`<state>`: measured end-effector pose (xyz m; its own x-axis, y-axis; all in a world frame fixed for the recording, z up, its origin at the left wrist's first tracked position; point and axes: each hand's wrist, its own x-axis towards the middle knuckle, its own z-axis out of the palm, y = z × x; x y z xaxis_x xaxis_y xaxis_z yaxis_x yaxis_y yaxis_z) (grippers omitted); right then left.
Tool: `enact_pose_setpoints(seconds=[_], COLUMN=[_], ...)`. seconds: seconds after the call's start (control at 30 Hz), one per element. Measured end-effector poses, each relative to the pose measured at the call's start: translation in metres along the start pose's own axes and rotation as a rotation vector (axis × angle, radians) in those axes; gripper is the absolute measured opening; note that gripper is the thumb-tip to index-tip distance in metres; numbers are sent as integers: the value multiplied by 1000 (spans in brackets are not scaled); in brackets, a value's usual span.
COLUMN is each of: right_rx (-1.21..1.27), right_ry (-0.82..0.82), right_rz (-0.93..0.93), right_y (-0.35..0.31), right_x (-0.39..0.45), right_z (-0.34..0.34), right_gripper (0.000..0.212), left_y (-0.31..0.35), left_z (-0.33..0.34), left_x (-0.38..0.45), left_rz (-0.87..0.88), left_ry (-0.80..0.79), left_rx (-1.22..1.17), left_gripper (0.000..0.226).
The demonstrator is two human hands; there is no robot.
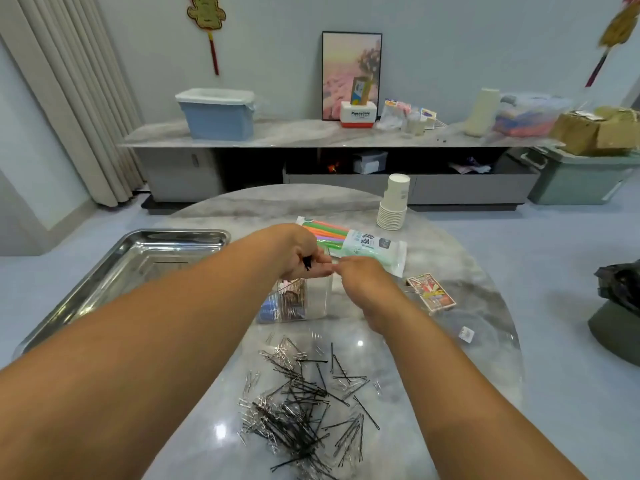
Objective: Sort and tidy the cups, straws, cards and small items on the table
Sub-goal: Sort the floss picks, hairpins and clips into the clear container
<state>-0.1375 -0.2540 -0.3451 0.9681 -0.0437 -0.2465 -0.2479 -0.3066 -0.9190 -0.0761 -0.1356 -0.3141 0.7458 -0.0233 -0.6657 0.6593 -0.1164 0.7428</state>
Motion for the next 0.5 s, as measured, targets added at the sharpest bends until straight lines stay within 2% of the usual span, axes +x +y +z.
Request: enact_pose_setpoints(seconds=[0.1,0.17,0.23,0.33,0.4,0.5], right_rx=[-132,-150,-105,-80,-89,-107], right_ry=[-61,-60,-59,-76,-89,-110], right_rz=[31,72,102,134,140,151], right_y=[-4,-6,-6,-5,-4,0], right_x=[0,1,1,1,2,5], right_z=[4,6,7,8,9,9], right_gripper=[15,20,17,19,24,23], left_y=[6,10,13,11,6,0], left_z=[5,10,16,24,23,18], left_x=[13,17,20,24,32,32], left_rz=[-25,-29,3,67,79,76], left_ry=[114,133,161,242,231,192], left_rx=[288,463,606,684,740,690], left_gripper=[20,31,37,35,33,24])
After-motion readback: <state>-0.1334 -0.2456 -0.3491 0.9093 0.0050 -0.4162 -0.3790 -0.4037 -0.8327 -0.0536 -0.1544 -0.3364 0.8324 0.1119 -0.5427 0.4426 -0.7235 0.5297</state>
